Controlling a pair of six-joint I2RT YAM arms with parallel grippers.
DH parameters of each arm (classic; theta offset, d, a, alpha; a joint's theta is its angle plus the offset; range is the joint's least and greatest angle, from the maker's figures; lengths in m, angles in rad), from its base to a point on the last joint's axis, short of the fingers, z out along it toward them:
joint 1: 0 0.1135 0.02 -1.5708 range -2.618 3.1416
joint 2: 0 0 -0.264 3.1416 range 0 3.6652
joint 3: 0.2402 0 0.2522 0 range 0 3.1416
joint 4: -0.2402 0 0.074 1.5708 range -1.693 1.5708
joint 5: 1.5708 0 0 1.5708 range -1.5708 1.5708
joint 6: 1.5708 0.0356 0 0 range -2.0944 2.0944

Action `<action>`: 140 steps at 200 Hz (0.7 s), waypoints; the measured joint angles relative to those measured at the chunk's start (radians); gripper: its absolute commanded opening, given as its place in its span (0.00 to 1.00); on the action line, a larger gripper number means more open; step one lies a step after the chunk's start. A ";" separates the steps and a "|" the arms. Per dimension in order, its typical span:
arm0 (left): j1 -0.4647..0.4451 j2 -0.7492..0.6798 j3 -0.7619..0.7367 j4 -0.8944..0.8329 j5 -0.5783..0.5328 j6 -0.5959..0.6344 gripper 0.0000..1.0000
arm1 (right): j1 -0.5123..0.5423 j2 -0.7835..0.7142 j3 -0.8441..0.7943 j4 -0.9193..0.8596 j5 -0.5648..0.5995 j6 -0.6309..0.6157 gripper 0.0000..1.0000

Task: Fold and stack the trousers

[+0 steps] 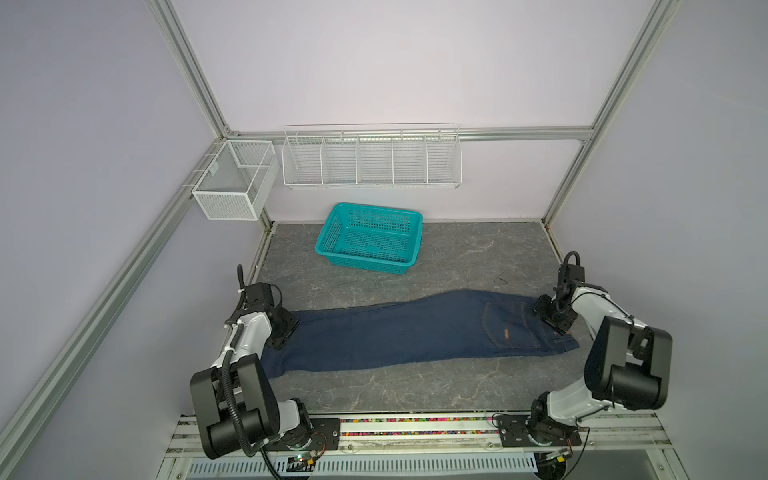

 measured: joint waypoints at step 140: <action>0.140 0.261 0.317 -0.165 -0.159 -0.025 0.61 | 0.640 -0.257 -0.040 0.121 -0.367 -0.380 0.69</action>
